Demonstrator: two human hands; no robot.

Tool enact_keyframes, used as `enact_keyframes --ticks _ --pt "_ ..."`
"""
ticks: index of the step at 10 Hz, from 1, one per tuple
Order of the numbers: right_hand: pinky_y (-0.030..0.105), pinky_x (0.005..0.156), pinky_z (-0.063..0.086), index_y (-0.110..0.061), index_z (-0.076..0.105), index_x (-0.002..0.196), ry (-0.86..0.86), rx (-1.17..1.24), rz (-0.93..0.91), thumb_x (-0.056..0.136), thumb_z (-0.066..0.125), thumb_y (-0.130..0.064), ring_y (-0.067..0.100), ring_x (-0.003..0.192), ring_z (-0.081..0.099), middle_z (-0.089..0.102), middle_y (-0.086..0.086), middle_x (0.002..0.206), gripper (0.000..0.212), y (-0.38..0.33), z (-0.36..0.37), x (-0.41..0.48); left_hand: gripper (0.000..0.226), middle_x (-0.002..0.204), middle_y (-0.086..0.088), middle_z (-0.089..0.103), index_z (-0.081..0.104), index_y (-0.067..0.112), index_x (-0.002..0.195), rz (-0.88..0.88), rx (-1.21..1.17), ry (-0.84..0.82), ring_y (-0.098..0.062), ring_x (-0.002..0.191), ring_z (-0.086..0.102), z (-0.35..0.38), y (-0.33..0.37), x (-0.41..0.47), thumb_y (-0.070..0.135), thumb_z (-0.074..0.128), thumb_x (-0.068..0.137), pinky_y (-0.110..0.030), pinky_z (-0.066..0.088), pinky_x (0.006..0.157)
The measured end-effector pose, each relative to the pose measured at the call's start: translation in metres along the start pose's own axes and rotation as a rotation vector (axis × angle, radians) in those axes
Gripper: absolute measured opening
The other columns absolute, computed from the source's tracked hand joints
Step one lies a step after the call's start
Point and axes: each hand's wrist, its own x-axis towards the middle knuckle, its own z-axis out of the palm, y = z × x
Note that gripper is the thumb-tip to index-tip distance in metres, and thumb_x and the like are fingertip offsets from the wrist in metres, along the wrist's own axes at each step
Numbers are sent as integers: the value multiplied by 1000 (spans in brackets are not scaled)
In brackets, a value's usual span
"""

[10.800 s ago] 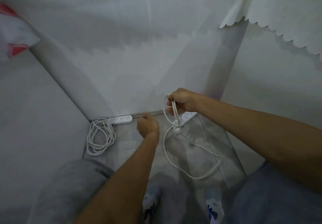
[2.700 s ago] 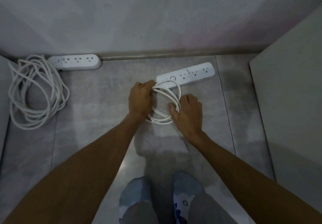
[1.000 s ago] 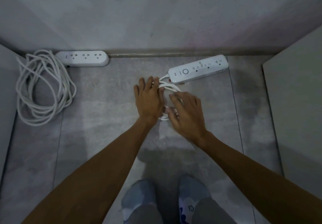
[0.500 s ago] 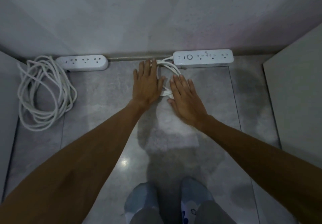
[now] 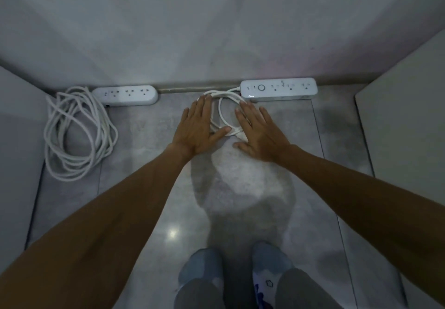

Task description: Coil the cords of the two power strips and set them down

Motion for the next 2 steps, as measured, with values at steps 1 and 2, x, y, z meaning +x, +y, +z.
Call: enact_keyframes --ticks 1,2 --pt "56 115 25 4 30 149 -21 -3 -31 82 54 -65 43 144 27 26 29 156 99 -1 -23 -5 101 156 -13 32 21 9 153 4 -9 -4 -31 139 35 -21 4 -7 78 35 80 -48 32 112" --pt "56 116 24 2 26 151 -14 4 -22 83 51 -67 40 146 25 25 25 158 100 -5 -58 -12 98 147 -13 42 30 11 148 -5 -10 4 -33 129 45 -43 7 -20 78 35 78 -45 39 106"
